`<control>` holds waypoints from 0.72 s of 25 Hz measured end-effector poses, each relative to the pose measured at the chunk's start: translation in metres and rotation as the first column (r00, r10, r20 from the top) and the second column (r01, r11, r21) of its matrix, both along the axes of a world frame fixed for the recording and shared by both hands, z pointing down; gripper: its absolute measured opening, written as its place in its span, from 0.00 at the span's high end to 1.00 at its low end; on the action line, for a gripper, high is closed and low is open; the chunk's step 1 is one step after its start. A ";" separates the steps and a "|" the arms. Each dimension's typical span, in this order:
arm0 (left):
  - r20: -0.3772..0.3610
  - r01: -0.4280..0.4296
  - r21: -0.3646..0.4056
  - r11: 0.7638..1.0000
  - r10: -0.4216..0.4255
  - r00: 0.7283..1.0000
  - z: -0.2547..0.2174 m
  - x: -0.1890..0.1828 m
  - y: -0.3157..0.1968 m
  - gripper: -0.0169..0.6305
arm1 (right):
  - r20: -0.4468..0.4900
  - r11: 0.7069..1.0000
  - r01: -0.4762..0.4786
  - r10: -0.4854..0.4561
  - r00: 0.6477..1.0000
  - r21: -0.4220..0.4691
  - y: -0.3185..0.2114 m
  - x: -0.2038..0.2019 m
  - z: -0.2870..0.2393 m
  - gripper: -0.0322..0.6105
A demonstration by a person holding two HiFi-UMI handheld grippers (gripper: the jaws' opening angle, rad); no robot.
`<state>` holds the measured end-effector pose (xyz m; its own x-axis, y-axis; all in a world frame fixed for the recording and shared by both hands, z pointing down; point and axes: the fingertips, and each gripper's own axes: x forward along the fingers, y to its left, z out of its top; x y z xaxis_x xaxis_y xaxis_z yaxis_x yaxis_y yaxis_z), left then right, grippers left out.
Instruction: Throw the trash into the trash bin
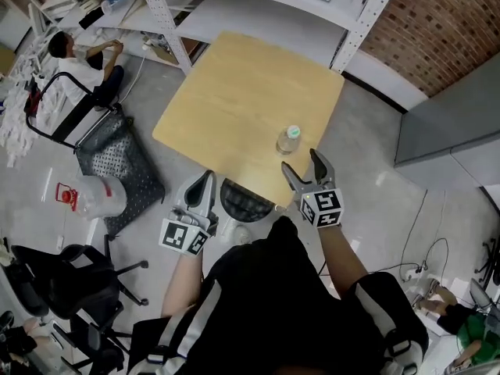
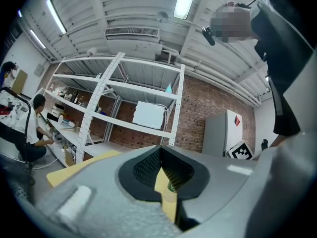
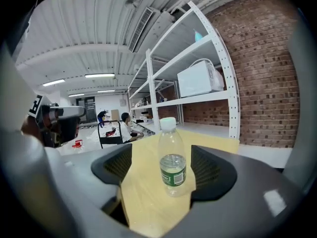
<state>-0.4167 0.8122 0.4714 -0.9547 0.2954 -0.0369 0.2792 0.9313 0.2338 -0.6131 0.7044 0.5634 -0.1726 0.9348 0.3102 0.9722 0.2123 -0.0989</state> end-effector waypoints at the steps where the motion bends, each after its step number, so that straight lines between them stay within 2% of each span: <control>1: -0.002 0.017 0.007 1.000 -0.017 1.000 0.001 -0.004 0.002 0.97 | -0.005 1.000 0.016 -0.016 1.000 0.015 0.005 -0.004 0.007 0.39; 5: -0.021 0.076 0.016 0.997 -0.076 0.997 0.001 -0.018 0.007 0.97 | -0.025 0.994 0.088 -0.087 0.996 0.064 0.030 -0.020 0.031 0.33; 8: -0.048 0.126 0.034 0.991 -0.125 0.991 0.004 -0.015 0.004 0.97 | -0.051 0.982 0.164 -0.160 0.986 0.098 0.046 -0.022 0.049 0.26; 18: -0.074 0.298 0.011 0.955 -0.296 0.952 -0.003 0.000 0.018 0.97 | -0.050 0.929 0.339 -0.335 0.941 0.147 0.085 -0.017 0.085 0.25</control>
